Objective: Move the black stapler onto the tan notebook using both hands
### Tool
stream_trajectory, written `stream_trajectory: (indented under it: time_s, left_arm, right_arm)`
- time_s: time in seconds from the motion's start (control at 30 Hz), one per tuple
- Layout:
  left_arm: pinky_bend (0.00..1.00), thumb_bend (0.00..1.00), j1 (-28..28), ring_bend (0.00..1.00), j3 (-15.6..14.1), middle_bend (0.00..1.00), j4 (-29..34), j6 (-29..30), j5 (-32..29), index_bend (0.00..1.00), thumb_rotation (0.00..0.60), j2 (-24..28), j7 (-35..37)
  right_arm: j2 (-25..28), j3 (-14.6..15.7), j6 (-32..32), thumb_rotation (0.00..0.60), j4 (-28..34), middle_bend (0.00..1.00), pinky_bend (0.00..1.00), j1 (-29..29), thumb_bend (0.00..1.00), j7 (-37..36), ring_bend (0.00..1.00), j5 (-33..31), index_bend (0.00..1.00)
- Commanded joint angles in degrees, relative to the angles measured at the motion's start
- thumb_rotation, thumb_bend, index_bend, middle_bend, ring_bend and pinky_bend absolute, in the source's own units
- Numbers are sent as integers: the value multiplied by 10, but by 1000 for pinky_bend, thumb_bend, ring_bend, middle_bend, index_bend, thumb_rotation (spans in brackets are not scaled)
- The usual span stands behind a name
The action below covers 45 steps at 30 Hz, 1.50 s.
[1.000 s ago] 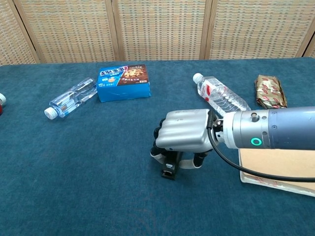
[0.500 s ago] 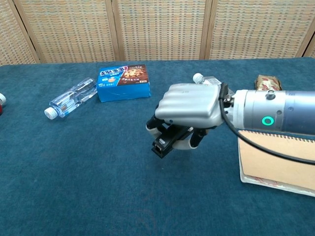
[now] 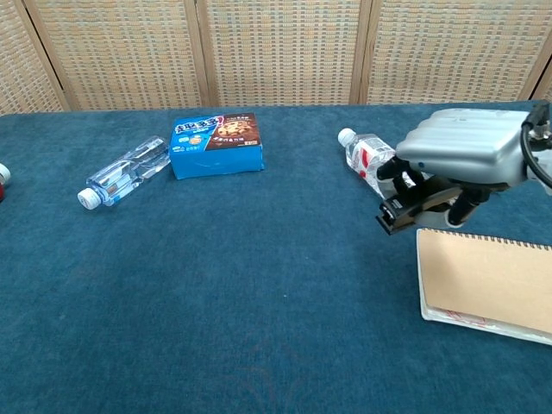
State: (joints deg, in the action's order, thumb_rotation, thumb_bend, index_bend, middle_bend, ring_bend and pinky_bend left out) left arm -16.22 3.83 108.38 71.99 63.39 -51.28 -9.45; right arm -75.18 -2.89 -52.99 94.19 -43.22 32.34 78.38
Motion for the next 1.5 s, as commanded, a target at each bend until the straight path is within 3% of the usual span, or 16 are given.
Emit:
stream_trajectory:
  time_s: [0.03, 0.4, 0.53, 0.73, 0.77, 0.8, 0.83, 0.87, 0.9, 0.97, 1.3, 1.5]
  left_arm:
    - [0, 19, 2, 0, -1, 0, 1, -3, 7, 0, 600, 3, 8]
    - [0, 20, 5, 0, 1, 0, -2, -13, 15, 0, 600, 9, 24]
    - [0, 19, 4, 0, 3, 0, -3, -17, 13, 0, 600, 9, 22]
    - [0, 19, 3, 0, 4, 0, -3, -20, 9, 0, 600, 5, 13]
    - [0, 19, 3, 0, 4, 0, -2, -19, 9, 0, 600, 5, 12]
    - [0, 19, 3, 0, 4, 0, -2, -19, 9, 0, 600, 5, 12]
    - [0, 19, 4, 0, 4, 0, -2, -19, 9, 0, 600, 4, 11]
    - [0, 19, 4, 0, 4, 0, -1, -18, 9, 0, 600, 4, 11]
    - [0, 19, 4, 0, 5, 0, -1, -18, 9, 0, 600, 4, 10]
    - [0, 20, 4, 0, 5, 0, -1, -17, 9, 0, 600, 3, 8]
    - [0, 19, 6, 0, 6, 0, 0, -15, 12, 0, 600, -1, 0]
    - [0, 20, 12, 0, 1, 0, 0, -5, 24, 0, 600, -7, -10]
  right_arm:
    - [1, 0, -37, 600, 95, 604, 595, 32, 550, 168, 474, -165, 598]
    - [-60, -15, -131, 600, 166, 612, 617, -8, 560, 336, 490, -461, 599]
    - [-69, -12, -146, 600, 169, 612, 617, -18, 561, 343, 490, -493, 599]
    - [-67, -1, -138, 600, 161, 592, 599, -18, 560, 308, 483, -488, 581]
    - [-65, 2, -136, 600, 158, 512, 531, -17, 536, 302, 424, -485, 491]
    - [-64, 3, -133, 600, 158, 358, 428, -17, 439, 299, 297, -485, 331]
    - [-60, 7, -125, 600, 160, 267, 368, -17, 367, 292, 223, -489, 241]
    - [-55, 9, -115, 600, 163, 111, 256, -17, 206, 286, 88, -496, 88]
    - [-49, 11, -107, 600, 167, 18, 188, -17, 73, 281, 11, -502, 11]
    - [-35, 13, -94, 600, 172, 0, 133, -19, 4, 264, 0, -491, 0]
    - [8, 43, -138, 600, 218, 0, 112, 5, 3, 225, 0, -369, 0]
    - [73, 76, -219, 600, 253, 0, 53, 61, 3, 172, 0, -215, 0]
